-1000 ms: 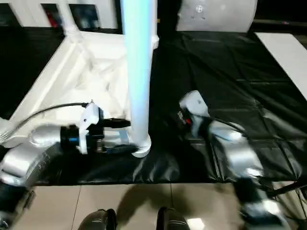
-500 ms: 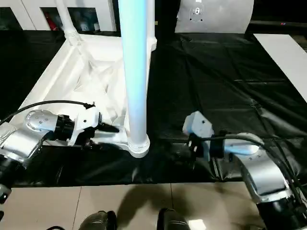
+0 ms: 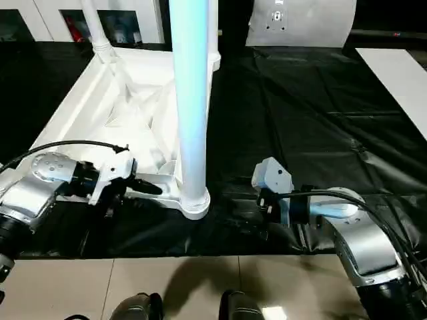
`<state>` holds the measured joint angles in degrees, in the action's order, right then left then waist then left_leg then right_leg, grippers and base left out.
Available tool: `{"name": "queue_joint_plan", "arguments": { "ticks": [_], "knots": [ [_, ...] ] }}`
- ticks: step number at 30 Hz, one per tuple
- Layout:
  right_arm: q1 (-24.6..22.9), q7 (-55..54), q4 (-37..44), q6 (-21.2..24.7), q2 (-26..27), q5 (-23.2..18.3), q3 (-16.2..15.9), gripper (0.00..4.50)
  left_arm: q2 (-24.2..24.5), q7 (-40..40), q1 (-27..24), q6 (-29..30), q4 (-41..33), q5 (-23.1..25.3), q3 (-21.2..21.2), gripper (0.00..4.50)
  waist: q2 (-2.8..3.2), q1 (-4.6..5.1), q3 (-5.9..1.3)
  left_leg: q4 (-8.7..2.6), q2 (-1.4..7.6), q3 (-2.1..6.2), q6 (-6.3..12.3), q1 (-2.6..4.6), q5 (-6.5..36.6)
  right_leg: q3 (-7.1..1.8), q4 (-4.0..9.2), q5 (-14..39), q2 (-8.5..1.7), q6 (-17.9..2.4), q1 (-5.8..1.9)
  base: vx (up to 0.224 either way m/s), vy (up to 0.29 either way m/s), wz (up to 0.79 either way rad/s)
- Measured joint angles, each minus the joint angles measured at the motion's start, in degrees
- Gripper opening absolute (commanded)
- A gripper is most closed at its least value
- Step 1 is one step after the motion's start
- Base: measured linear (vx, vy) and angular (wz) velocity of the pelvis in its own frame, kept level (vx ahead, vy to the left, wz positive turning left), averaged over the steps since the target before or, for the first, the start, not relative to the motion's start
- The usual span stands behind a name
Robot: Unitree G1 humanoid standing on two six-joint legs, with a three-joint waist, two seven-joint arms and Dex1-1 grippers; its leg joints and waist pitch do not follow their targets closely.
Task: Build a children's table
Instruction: Rotate leg to tighten
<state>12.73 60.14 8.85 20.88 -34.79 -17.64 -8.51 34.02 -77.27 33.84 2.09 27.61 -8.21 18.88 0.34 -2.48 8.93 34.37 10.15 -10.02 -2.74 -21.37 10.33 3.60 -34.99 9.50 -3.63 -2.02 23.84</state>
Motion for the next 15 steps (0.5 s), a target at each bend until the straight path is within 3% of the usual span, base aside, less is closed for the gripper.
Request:
{"name": "queue_joint_plan", "arguments": {
  "ticks": [3,4,8,10,14,15],
  "knots": [
    [0.0,0.0,0.0,0.1,0.1,0.0,-0.1,4.50,0.0,-0.1,0.1,-0.7,0.5,0.0,0.0,1.33,0.00,-0.03,0.00,0.01,0.00,0.00,0.00,0.01,0.0,0.00,0.00,0.0,0.00,0.0,-0.02,0.000,0.000,0.00],
    [0.0,0.0,0.0,0.1,0.1,0.0,-0.1,4.50,-0.2,-0.2,0.2,-0.9,0.9,0.0,0.0,1.03,0.00,-0.05,-0.01,0.01,0.00,0.00,0.00,0.02,0.0,0.00,0.00,0.0,0.00,0.0,-0.03,0.000,0.000,0.00],
    [0.0,0.0,0.0,0.3,0.1,-0.2,-0.4,4.50,-0.3,-0.9,0.6,-0.9,1.6,0.1,-0.1,0.97,0.02,-0.05,-0.02,0.01,0.00,0.00,0.00,0.04,0.0,0.00,0.00,0.0,0.00,0.0,-0.04,0.000,0.000,0.00],
    [0.0,0.0,0.0,0.3,0.1,-0.3,-0.6,4.50,-0.3,-1.2,0.6,-0.9,1.6,0.1,-0.1,0.58,0.01,-0.07,-0.02,0.00,0.00,0.00,0.00,0.04,0.0,0.00,0.00,0.0,0.00,0.0,-0.04,0.000,0.000,0.00],
    [0.0,0.0,0.0,0.3,0.1,-0.3,-0.6,4.50,-0.4,-1.9,0.7,-1.2,1.9,0.1,-0.1,0.40,0.04,-0.08,-0.04,0.00,0.00,0.00,0.00,0.03,0.0,0.00,0.01,0.0,0.00,0.0,-0.04,0.000,0.000,0.00],
    [0.1,0.1,0.0,0.4,0.3,-0.4,-0.6,4.50,-0.4,-2.0,0.7,-1.3,2.1,0.1,-0.1,0.14,0.04,-0.05,-0.05,0.00,0.00,0.00,0.00,0.04,0.0,-0.01,0.01,0.0,0.00,0.0,-0.05,0.000,0.000,0.00]
  ]
}}
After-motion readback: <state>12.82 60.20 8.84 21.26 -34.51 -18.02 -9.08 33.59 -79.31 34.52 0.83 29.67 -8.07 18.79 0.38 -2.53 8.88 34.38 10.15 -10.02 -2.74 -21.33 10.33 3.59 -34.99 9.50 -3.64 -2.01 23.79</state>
